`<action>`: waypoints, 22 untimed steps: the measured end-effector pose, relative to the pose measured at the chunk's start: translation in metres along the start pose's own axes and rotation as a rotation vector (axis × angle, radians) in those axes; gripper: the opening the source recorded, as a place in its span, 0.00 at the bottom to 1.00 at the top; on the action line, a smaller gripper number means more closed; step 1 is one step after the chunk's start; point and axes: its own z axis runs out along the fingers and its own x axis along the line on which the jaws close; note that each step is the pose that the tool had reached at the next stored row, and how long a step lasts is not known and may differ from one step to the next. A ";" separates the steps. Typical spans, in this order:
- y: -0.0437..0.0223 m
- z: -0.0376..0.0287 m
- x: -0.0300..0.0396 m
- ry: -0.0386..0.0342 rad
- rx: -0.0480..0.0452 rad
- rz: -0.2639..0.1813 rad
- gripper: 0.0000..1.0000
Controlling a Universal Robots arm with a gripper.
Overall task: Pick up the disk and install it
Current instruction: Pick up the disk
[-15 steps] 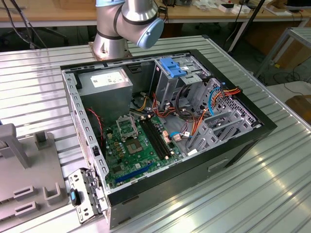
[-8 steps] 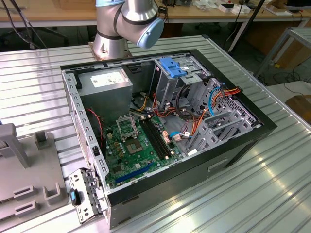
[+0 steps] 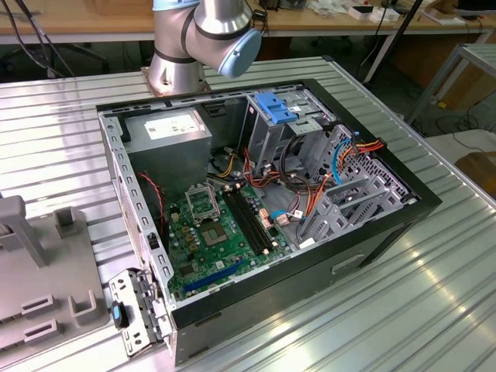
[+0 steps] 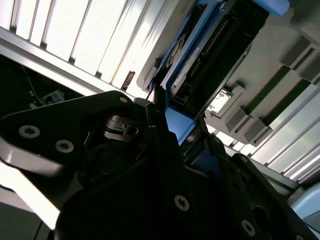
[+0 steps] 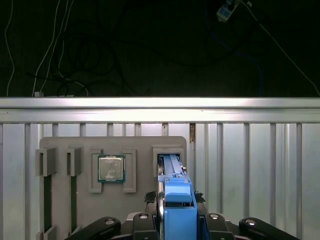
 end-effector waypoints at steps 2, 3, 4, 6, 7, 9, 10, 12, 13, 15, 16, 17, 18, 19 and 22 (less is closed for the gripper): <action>0.0000 -0.0002 0.0000 0.0001 -0.0004 0.000 0.37; 0.0000 -0.0002 0.0000 0.0001 -0.0003 0.000 0.37; 0.0001 -0.0002 0.0000 0.0001 -0.0003 0.000 0.37; 0.0001 -0.0001 0.0000 0.0002 -0.0004 0.000 0.37; 0.0000 0.0001 0.0000 0.0002 -0.0005 0.000 0.37; 0.0001 0.0007 0.0000 0.0001 -0.0004 0.000 0.37; 0.0000 0.0012 0.0000 0.0001 -0.0003 0.000 0.37; 0.0000 0.0016 0.0001 0.0001 -0.0004 0.000 0.37; 0.0000 0.0020 0.0000 0.0001 -0.0003 0.000 0.37; 0.0000 0.0025 0.0001 0.0001 -0.0003 0.000 0.37; 0.0000 0.0028 0.0001 0.0001 -0.0003 0.000 0.37; 0.0000 0.0030 0.0001 0.0001 -0.0004 0.000 0.37; 0.0000 0.0034 0.0001 0.0001 -0.0003 0.000 0.37; 0.0000 0.0036 0.0001 0.0001 -0.0003 0.000 0.37; 0.0001 0.0044 0.0001 0.0002 -0.0005 0.000 0.37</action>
